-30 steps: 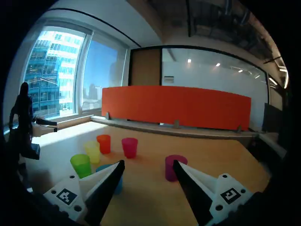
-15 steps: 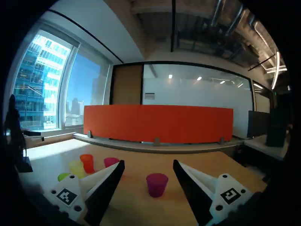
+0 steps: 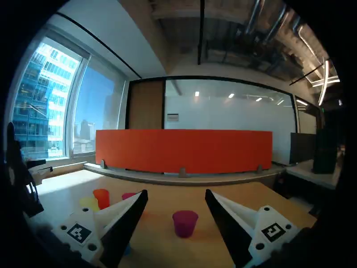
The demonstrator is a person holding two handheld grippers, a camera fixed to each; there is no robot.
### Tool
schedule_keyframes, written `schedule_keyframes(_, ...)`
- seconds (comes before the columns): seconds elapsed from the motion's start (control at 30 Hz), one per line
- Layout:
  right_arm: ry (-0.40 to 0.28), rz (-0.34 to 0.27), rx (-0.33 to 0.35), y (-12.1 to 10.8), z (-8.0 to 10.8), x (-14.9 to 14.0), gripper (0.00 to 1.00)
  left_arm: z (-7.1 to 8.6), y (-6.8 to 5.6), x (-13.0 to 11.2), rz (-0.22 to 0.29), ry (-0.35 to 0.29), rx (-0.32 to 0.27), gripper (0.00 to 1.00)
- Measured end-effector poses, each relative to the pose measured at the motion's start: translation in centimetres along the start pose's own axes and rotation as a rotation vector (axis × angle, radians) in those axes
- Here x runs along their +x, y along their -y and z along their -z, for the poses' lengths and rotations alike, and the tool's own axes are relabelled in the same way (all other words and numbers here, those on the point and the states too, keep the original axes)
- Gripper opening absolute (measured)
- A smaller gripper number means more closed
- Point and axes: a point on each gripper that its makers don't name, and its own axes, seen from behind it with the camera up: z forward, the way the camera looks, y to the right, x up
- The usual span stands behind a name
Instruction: Pour water
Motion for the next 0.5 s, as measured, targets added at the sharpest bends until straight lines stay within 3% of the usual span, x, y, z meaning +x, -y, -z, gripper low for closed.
schedule_keyframes(0.17,0.018,0.024,-0.025,-0.6,0.0,-0.3,1.0,0.0,0.2,-0.6,0.017,-0.016,0.031,0.99)
schedule_keyframes(0.5,0.047,0.029,-0.036,-0.5,0.1,-1.0,1.0,-1.0,-0.2,-3.0,0.089,0.004,0.026,0.99)
